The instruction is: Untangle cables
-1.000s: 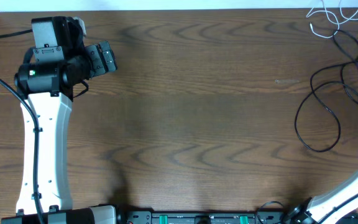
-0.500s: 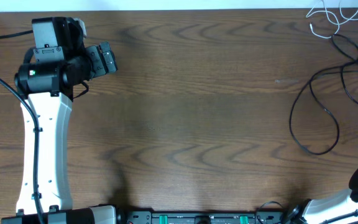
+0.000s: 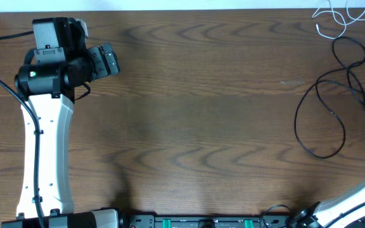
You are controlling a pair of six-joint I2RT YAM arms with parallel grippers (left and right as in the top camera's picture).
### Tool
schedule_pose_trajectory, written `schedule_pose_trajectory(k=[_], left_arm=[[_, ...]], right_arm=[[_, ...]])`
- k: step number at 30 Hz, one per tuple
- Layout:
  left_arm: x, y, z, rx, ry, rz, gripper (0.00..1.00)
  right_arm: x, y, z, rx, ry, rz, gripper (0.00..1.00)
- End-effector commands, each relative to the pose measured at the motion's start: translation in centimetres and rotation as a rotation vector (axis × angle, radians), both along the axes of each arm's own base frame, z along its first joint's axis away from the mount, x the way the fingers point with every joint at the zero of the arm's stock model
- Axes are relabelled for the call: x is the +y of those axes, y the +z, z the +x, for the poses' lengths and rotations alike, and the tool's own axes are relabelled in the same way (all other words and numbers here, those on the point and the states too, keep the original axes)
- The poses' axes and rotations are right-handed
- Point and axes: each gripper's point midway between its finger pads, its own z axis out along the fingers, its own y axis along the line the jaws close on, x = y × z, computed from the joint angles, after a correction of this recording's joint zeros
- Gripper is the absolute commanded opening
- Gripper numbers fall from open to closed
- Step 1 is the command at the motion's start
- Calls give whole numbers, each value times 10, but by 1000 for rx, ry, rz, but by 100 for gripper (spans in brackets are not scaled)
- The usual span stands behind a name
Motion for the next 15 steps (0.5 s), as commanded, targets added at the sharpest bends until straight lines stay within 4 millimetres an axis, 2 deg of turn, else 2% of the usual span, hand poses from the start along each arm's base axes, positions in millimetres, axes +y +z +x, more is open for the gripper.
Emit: schedule_pose_trajectory(k=[1,5,7,15], left_arm=[[2,-3,0,10,9,2,96],[2,-3,0,10,8,2,96],[2,-3,1,10,8,2,96],[2,-3,1,10,8,2,96]], right_arm=[[16,1,11,-200,148,226,99],[1,-18,6,-203,146,251,99],[2,-19,7,-231,193,242,99],[33,-3,13,-407,492,140,99]])
